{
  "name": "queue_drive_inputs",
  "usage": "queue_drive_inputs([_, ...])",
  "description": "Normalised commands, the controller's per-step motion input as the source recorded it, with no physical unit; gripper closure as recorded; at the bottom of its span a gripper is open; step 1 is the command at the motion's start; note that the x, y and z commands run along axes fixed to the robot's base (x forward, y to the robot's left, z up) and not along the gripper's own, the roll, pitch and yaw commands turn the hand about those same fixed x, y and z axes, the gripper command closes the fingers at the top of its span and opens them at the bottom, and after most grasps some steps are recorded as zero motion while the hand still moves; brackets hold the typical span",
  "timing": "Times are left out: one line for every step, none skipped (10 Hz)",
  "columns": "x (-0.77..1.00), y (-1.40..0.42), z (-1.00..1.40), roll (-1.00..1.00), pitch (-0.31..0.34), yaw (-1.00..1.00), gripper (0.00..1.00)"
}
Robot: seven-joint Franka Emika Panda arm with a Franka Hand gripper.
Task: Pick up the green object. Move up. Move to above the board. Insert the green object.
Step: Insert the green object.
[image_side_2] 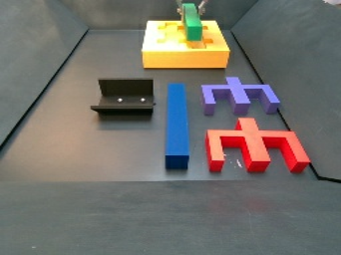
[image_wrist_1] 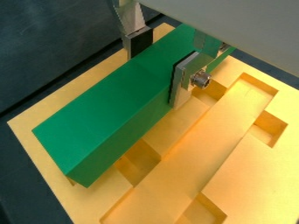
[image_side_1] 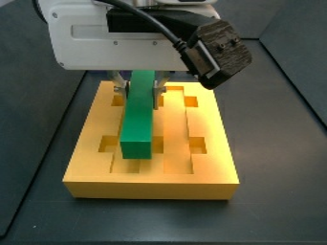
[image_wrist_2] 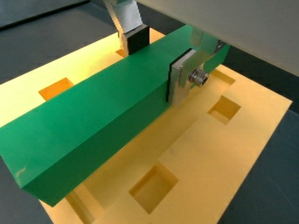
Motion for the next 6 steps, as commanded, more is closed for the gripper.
queue_drive_inputs([-0.03, -0.02, -0.13, 0.03, 0.0, -0.11, 1.0])
queue_drive_inputs([0.0, -0.09, -0.13, 0.01, 0.0, -0.04, 1.0])
queue_drive_inputs([0.0, -0.09, -0.17, 0.03, 0.0, 0.0, 1.0])
queue_drive_inputs([-0.11, -0.05, -0.21, 0.05, 0.0, -0.01, 1.0])
queue_drive_inputs([-0.09, -0.03, -0.22, 0.05, 0.0, -0.02, 1.0])
queue_drive_inputs([-0.07, -0.01, -0.24, 0.06, 0.0, -0.03, 1.0])
